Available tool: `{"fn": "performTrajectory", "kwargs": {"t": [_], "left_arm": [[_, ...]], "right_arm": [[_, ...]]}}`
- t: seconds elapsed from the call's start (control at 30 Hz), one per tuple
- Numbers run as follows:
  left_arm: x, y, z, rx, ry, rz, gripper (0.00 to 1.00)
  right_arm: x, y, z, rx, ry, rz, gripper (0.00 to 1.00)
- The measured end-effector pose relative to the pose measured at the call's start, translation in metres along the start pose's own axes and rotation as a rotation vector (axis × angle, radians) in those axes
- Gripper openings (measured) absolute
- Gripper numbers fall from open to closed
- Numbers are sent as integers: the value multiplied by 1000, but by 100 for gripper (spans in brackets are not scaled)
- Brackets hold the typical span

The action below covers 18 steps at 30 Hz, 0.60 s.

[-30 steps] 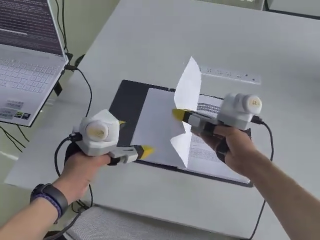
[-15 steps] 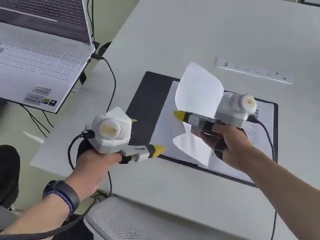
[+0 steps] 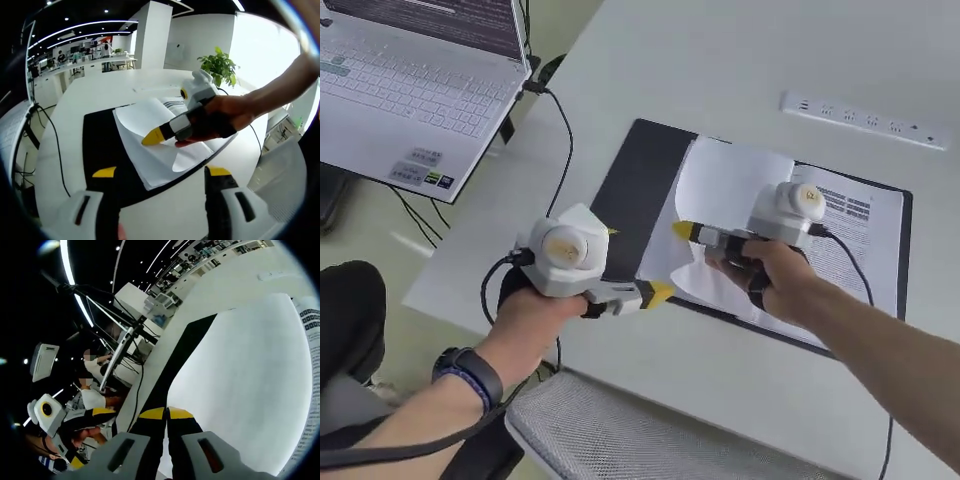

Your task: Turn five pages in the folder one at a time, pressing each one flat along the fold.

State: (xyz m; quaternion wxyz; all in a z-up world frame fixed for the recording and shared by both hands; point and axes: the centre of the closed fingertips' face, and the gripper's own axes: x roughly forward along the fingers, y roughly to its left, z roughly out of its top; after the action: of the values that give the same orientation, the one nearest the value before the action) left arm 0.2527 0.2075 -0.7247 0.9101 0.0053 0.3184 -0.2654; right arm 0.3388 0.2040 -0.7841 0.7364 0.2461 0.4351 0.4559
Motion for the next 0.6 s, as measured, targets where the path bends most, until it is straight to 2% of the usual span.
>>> {"fn": "performTrajectory", "kwargs": {"t": [0.1, 0.3, 0.43, 0.6], "left_arm": [[3, 2, -2, -5, 4, 0, 69], [9, 10, -6, -10, 11, 6, 69], [11, 15, -9, -14, 14, 11, 68], [12, 19, -10, -14, 17, 15, 68]], "right_arm": [[5, -10, -3, 21, 11, -6, 0], [13, -15, -9, 25, 30, -12, 0], [16, -17, -18, 29, 49, -31, 10], [14, -12, -19, 51, 39, -23, 12]]}}
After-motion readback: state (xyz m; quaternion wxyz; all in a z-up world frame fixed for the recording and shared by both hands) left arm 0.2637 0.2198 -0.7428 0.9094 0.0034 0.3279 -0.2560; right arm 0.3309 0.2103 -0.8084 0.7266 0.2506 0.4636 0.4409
